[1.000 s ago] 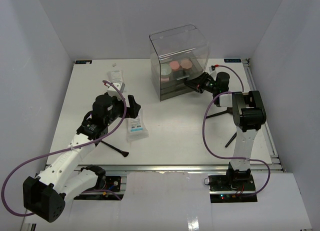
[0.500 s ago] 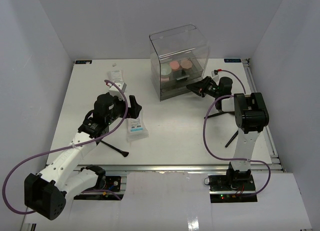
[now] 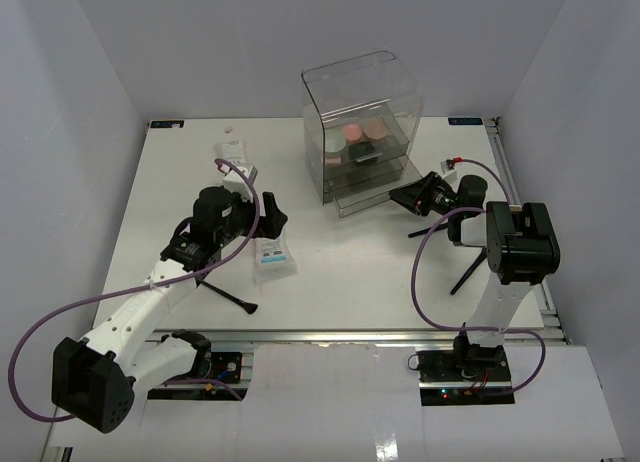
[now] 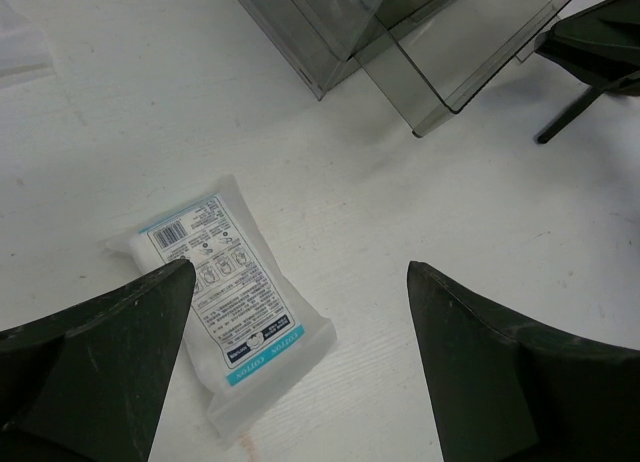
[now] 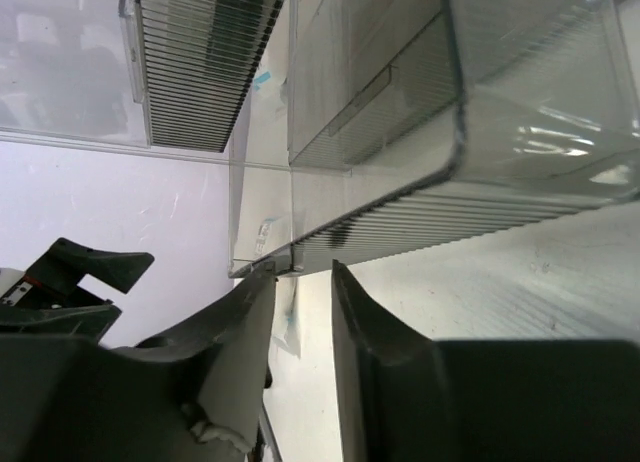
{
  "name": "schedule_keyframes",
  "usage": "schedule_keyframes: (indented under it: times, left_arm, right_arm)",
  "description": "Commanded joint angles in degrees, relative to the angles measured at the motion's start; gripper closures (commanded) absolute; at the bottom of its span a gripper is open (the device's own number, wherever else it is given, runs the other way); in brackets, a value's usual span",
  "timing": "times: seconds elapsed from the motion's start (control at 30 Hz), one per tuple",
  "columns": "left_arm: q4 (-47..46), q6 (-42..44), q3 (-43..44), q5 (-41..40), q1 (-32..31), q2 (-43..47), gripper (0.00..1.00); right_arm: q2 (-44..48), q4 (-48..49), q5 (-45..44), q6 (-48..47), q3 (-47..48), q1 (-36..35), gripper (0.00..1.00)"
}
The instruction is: Organize the makeup
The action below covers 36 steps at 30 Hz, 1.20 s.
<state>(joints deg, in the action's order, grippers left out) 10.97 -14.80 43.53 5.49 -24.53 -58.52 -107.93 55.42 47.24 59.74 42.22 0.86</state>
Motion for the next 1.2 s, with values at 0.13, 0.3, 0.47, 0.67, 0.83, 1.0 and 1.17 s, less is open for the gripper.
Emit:
schedule_keyframes:
  times: [0.13,0.3,0.47,0.67,0.83,1.0,1.17]
  left_arm:
    - [1.02,-4.48,0.45,1.99,0.19,-3.41,0.02]
    - [3.38,-9.40,0.95,1.95,0.28,-5.52,0.02]
    - [9.35,-11.30,3.74,-2.40,0.28,-8.15,0.02]
    - [12.93,-11.65,5.77,-3.40,0.28,-9.60,0.02]
    - [12.95,-10.99,5.24,-2.13,0.28,-8.21,0.02]
    - [13.50,-8.61,4.36,-1.19,0.28,-5.44,0.02]
    - [13.54,-6.73,3.13,-0.74,0.28,-2.64,0.02]
  right_arm:
    - [1.11,-1.07,5.06,-6.98,0.47,1.29,0.24]
    - [7.42,-10.59,10.79,-16.15,-1.17,1.60,0.21]
    - [14.47,-48.04,14.64,-54.89,6.29,1.60,0.23]
    - [25.17,-77.79,12.95,-83.45,11.39,1.77,0.26]
    - [33.72,-75.30,5.97,-89.37,8.11,1.77,0.26]
    - [39.19,-89.43,10.21,-123.43,7.28,1.65,0.17]
    - [38.87,-101.53,-2.62,-152.96,8.35,0.10,0.06]
